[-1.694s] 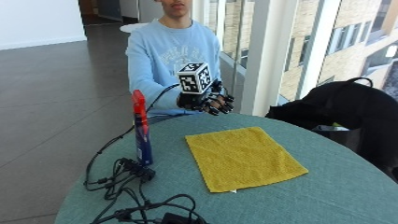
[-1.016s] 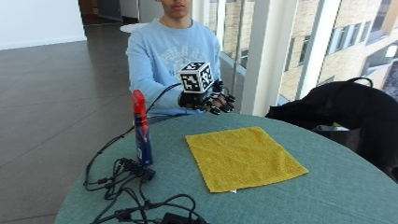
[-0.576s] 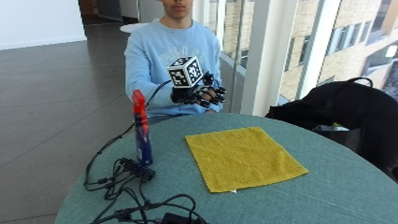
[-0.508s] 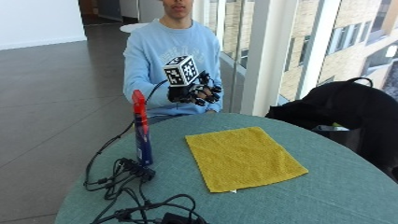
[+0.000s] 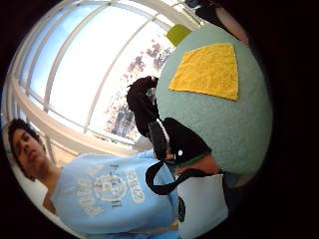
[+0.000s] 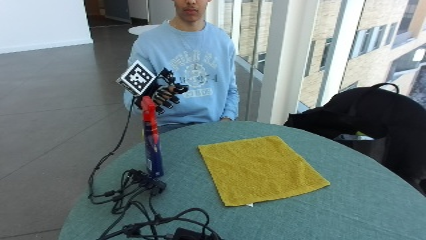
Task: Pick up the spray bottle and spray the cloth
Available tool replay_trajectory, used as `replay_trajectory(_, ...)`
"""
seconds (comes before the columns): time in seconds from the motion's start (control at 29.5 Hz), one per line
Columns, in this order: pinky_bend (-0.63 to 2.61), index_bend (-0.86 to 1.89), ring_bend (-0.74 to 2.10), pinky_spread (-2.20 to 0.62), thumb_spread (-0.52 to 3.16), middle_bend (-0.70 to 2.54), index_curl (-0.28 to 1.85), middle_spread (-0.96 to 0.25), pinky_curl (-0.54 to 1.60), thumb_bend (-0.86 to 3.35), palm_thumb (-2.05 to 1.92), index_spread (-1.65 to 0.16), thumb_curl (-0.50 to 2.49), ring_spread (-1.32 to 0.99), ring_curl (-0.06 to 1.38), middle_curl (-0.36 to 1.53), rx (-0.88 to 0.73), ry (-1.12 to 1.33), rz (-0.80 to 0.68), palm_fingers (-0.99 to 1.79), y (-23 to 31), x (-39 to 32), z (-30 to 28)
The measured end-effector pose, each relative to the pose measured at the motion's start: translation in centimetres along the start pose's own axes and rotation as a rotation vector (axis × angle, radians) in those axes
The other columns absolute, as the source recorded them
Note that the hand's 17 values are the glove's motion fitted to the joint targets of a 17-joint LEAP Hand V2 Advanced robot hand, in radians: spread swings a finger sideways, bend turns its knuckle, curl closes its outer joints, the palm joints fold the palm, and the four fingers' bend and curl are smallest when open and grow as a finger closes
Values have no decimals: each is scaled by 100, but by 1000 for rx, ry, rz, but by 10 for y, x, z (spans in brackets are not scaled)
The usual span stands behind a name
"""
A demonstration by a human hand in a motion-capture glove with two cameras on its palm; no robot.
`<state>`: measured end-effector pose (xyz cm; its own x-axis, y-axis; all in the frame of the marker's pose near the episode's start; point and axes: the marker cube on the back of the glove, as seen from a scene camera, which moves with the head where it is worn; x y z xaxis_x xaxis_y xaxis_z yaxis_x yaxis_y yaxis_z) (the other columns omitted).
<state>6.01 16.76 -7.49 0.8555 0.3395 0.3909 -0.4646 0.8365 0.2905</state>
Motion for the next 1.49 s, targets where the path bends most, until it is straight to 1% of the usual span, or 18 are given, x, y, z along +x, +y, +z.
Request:
replay_trajectory(0.07,20,14,24,22,109,29,27,-7,29,-2,57,-43,29,0,25,33,17,-22,-11,45,1,18,-11)
replay_trajectory(0.2,21,13,25,22,108,28,27,-7,30,-2,58,-43,29,0,25,34,44,-89,50,45,-4,54,-30)
replay_trajectory(0.3,23,10,26,22,106,29,25,-7,31,-2,59,-42,30,0,26,34,67,-137,64,45,-9,79,-39)
replay_trajectory(0.41,25,10,27,22,105,29,24,-7,32,-2,61,-41,30,1,27,35,134,-185,145,45,-25,99,-43)
replay_trajectory(0.47,26,9,28,22,105,29,24,-7,33,-2,62,-41,30,1,27,35,160,-228,200,45,-37,109,-43)
replay_trajectory(0.58,29,9,29,22,104,29,23,-7,34,-2,62,-41,31,1,28,35,179,-307,242,45,-56,122,-42)
replay_trajectory(0.68,34,5,31,22,103,30,20,-6,35,-2,63,-40,31,1,29,36,173,-368,265,46,-70,133,-38)
replay_trajectory(0.98,39,6,37,23,100,33,17,-5,37,-3,63,-39,31,1,31,38,146,-455,292,45,-95,146,-14)
replay_trajectory(1.08,42,9,39,24,99,33,17,-5,37,-2,64,-37,32,1,31,38,164,-468,288,52,-99,147,-5)
replay_trajectory(1.22,44,11,41,24,98,32,17,-6,37,-1,68,-36,33,1,31,37,196,-421,299,60,-101,149,3)
replay_trajectory(1.35,46,9,45,22,97,31,17,-7,38,0,74,-35,35,-1,32,37,279,-369,320,69,-112,155,7)
replay_trajectory(1.42,47,10,46,20,96,31,18,-8,37,1,78,-34,36,-2,33,38,325,-349,324,76,-115,157,6)
replay_trajectory(1.49,44,17,53,14,95,30,20,-9,36,6,89,-33,40,-6,34,38,366,-323,314,94,-116,158,6)
